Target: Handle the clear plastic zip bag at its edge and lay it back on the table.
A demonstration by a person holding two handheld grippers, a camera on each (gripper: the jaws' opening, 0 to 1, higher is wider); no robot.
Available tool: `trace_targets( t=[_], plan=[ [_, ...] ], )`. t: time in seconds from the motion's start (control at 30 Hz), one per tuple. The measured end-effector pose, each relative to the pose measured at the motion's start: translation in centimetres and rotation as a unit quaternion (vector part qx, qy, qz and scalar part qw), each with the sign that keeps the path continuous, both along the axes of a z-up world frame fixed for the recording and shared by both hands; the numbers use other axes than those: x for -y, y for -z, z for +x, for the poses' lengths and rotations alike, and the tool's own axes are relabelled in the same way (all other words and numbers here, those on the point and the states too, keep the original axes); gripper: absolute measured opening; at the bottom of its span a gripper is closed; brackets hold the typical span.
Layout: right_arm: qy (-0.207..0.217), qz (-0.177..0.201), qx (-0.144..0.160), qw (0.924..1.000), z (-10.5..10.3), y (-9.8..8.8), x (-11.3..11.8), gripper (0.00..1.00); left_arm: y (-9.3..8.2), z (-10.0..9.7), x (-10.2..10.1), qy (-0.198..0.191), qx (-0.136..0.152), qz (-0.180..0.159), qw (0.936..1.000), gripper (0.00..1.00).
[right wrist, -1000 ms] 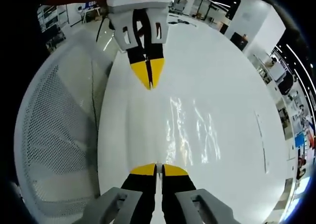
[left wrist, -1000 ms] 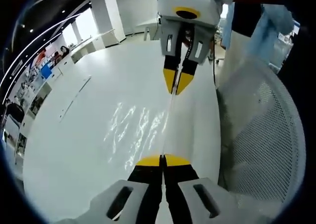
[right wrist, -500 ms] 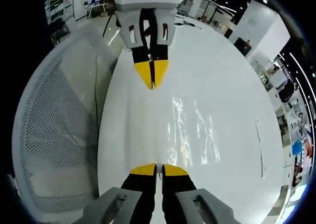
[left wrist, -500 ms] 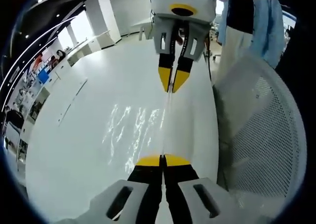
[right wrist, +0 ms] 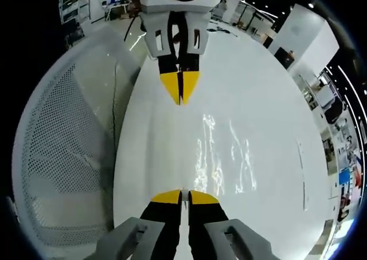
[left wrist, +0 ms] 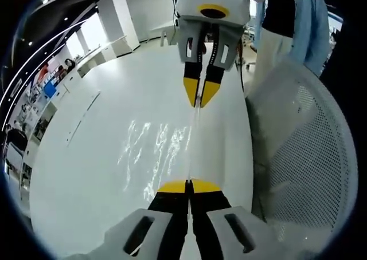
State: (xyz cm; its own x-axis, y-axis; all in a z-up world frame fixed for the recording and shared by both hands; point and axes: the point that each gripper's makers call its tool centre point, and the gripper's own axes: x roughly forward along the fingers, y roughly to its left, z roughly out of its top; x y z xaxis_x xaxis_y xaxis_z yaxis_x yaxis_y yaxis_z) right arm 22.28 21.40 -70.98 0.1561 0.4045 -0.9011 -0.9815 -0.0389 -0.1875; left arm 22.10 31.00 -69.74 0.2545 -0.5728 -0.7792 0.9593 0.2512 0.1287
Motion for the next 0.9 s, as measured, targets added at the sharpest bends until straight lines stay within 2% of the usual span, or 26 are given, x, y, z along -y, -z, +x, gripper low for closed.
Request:
trace_targets(
  t=[0.27, 0.37, 0.53, 0.63, 0.9],
  plan=[
    [0.017, 0.011, -0.017, 0.9996, -0.4, -0.2, -0.3, 0.0, 0.2, 0.0, -0.2, 0.006, 0.004, 0.005, 1.0, 0.0],
    [0.017, 0.029, -0.022, 0.9992, -0.5, -0.5, -0.8, 0.04, 0.3, 0.1, -0.3, 0.009, 0.007, 0.006, 0.9999, 0.0],
    [0.024, 0.037, -0.025, 0.9987, -0.6, -0.7, -0.9, 0.08, 0.6, 0.2, -0.5, 0.013, 0.008, 0.01, 0.9998, 0.0],
    [0.037, 0.048, -0.039, 0.9974, -0.6, -0.8, -1.1, 0.13, 0.5, 0.2, -0.4, 0.017, 0.013, 0.01, 0.9997, 0.0],
    [0.057, 0.079, -0.042, 0.9943, 0.2, -2.1, -2.3, 0.15, 0.7, 0.1, -0.3, 0.035, 0.027, 0.016, 0.9989, 0.0]
  ],
)
